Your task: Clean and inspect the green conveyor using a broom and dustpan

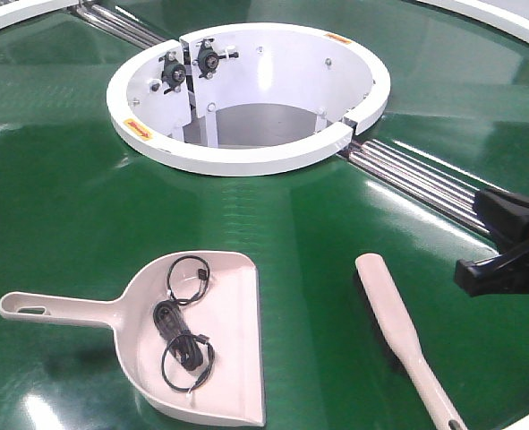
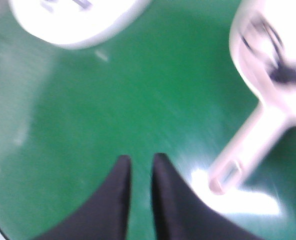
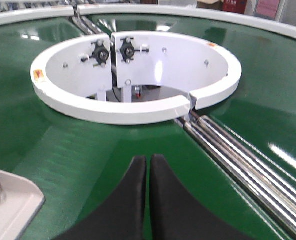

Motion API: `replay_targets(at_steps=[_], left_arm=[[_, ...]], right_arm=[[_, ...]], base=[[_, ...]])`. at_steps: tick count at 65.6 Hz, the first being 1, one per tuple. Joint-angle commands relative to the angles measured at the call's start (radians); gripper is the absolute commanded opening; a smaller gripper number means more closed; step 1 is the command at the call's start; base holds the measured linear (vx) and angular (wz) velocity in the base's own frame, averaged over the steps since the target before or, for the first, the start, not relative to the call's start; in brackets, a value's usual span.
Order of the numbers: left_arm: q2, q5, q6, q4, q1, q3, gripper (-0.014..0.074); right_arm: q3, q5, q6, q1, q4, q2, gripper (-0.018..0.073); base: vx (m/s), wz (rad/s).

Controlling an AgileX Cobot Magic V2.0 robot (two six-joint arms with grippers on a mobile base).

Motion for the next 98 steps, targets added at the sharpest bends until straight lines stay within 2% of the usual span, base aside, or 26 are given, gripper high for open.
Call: replay_targets(at_steps=[1, 4, 9, 14, 20, 26, 29, 34, 49, 87, 94, 98], left_arm=[[-0.064, -0.163, -0.153, -0.010, -0.004, -0.025, -0.0025], [-0.092, -0.202, -0.254, -0.010, -0.004, -0.023, -0.0025], [-0.137, -0.259, -0.342, -0.010, -0.004, 0.008, -0.0024], [-0.210, -0.375, -0.412, -0.017, -0.004, 0.097, -0.0024], [-0.314, -0.528, -0.444, -0.052, -0.004, 0.244, -0.0024], [-0.420, -0.655, -0.445, -0.121, -0.004, 0.398, -0.0024], [-0.467, -0.701, -0.445, -0.151, -0.004, 0.465, -0.0024], [-0.542, -0.752, -0.445, -0.159, -0.004, 0.572, -0.0024], [-0.654, -0.746, -0.445, -0.159, -0.004, 0.690, -0.0024], [-0.658, -0.725, -0.445, -0.158, -0.004, 0.697, -0.0024], [-0.659, -0.722, -0.446, -0.103, 0.000, 0.697, -0.0024], [-0.659, -0.721, -0.488, -0.084, 0.022, 0.697, -0.0024]], right_arm=[[-0.028, -0.080, 0.003, -0.004, -0.002, -0.043, -0.0008], [-0.028, -0.070, 0.003, -0.004, -0.002, -0.074, -0.0006], [-0.024, -0.050, 0.003, -0.004, -0.002, -0.103, -0.0006], [0.022, -0.073, 0.003, -0.004, -0.002, -0.130, -0.0006], [0.113, -0.111, 0.004, -0.004, -0.002, -0.155, -0.0006], [0.183, -0.147, 0.026, -0.004, -0.002, -0.170, -0.0006], [0.204, -0.172, 0.033, -0.004, -0.002, -0.171, -0.0006], [0.219, -0.189, 0.041, -0.004, -0.002, -0.171, -0.0006], [0.219, -0.184, 0.041, -0.005, -0.002, -0.170, -0.0006], [0.219, -0.174, 0.041, -0.005, -0.002, -0.170, -0.0006], [0.219, -0.174, 0.041, -0.005, -0.002, -0.170, -0.0006], [0.219, -0.174, 0.041, -0.005, -0.002, -0.170, -0.0006]], base=[[0.00, 0.00], [0.00, 0.00], [0.00, 0.00], [0.00, 0.00], [0.00, 0.00], [0.00, 0.00], [0.00, 0.00], [0.00, 0.00], [0.00, 0.00], [0.00, 0.00], [0.00, 0.00], [0.00, 0.00]])
